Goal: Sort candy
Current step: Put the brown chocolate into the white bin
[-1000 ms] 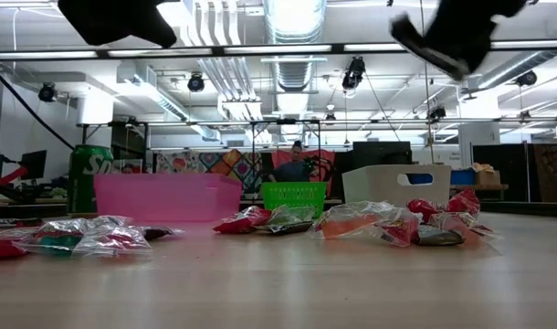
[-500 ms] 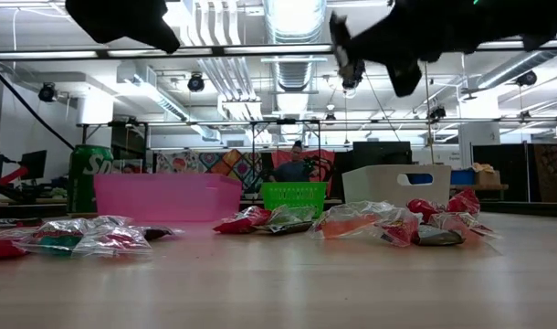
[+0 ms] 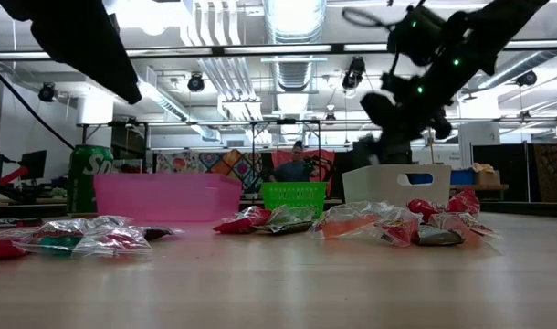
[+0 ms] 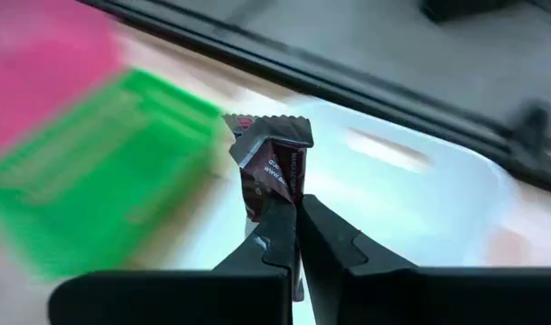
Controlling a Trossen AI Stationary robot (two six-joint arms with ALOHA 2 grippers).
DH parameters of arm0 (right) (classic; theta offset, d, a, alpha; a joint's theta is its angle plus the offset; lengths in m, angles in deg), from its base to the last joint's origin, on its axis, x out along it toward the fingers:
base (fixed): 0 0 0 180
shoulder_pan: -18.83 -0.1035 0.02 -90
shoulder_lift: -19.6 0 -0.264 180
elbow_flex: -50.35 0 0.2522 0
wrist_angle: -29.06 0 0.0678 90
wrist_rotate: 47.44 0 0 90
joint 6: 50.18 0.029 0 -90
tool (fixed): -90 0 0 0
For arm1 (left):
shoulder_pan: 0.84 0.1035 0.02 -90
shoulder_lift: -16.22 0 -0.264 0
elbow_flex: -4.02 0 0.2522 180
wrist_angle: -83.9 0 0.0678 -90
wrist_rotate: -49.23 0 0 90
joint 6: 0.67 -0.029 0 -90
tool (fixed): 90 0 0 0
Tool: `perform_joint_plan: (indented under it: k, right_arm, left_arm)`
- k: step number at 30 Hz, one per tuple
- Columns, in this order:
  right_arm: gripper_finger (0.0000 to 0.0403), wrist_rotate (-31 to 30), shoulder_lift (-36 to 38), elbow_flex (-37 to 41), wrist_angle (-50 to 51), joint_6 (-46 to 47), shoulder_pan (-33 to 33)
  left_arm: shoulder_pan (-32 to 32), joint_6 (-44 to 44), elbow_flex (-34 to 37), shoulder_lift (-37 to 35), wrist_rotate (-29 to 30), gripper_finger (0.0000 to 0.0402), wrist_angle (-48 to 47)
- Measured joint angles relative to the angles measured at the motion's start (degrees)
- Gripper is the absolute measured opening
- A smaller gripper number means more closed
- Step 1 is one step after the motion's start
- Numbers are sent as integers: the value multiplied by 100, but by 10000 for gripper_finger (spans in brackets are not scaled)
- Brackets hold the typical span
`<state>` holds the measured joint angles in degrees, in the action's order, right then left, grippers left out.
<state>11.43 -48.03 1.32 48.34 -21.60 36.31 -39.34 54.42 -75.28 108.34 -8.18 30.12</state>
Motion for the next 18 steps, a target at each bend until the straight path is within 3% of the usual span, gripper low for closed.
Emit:
perform_joint_plan:
  k: [11,18]
  right_arm:
    - [16,268,-4,7,192,87,384]
    - [85,268,-4,7,190,102,392]
  left_arm:
    - [18,-4,0,0,154,144,-6]
    - [33,82,0,2,154,144,-8]
